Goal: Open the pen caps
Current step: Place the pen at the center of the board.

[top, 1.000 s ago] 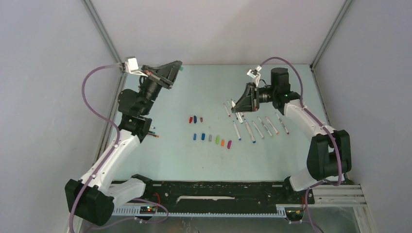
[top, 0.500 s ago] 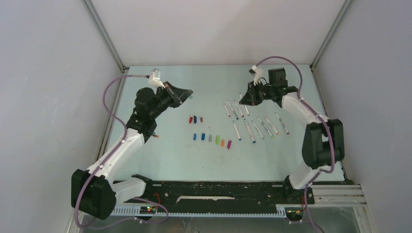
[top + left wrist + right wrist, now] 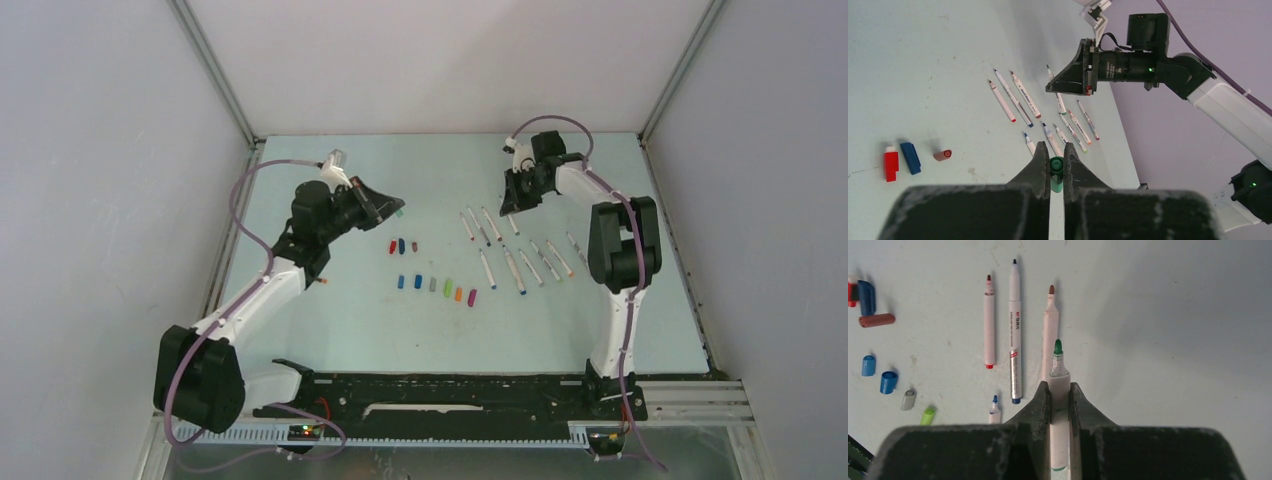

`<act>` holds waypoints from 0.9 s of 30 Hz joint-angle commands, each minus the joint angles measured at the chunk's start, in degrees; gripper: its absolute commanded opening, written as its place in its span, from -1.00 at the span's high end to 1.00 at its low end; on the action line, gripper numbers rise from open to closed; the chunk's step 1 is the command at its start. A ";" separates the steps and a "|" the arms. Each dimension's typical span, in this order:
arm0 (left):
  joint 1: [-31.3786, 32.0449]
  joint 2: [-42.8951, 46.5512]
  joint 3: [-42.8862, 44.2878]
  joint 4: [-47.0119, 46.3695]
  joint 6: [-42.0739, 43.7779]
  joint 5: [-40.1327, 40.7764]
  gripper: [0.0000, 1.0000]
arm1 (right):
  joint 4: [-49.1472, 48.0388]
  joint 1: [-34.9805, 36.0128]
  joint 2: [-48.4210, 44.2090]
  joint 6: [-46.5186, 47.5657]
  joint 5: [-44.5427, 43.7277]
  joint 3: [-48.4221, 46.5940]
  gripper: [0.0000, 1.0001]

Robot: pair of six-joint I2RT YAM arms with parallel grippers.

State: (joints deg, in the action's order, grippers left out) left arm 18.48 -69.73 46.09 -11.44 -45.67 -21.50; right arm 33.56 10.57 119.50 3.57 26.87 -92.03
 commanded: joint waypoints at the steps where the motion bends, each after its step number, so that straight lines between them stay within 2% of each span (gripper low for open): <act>1: -0.27 -0.31 -1.60 -2.17 -0.65 -1.60 1.00 | 4.73 -0.09 3.98 1.10 -2.10 -6.24 0.88; 5: -0.24 -0.40 -1.92 -2.05 -0.65 -1.58 1.00 | 5.78 0.04 6.60 1.16 -2.28 -7.80 0.83; 18: -0.20 -0.87 -1.79 -2.54 -1.18 -2.38 0.99 | 8.00 0.07 9.34 1.07 -2.87 -10.04 0.42; 21: -0.20 -0.88 -1.79 -2.53 -1.25 -2.43 0.98 | 8.08 -0.08 8.64 1.21 -2.97 -9.61 0.34; 27: 0.55 -2.23 -0.98 -2.29 -1.44 -3.64 0.98 | 8.02 -0.05 3.18 2.02 -2.40 -7.30 0.31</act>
State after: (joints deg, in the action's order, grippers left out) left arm 18.50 -70.78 45.65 -12.03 -46.57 -23.22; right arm 41.47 10.57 128.35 4.21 24.53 -99.48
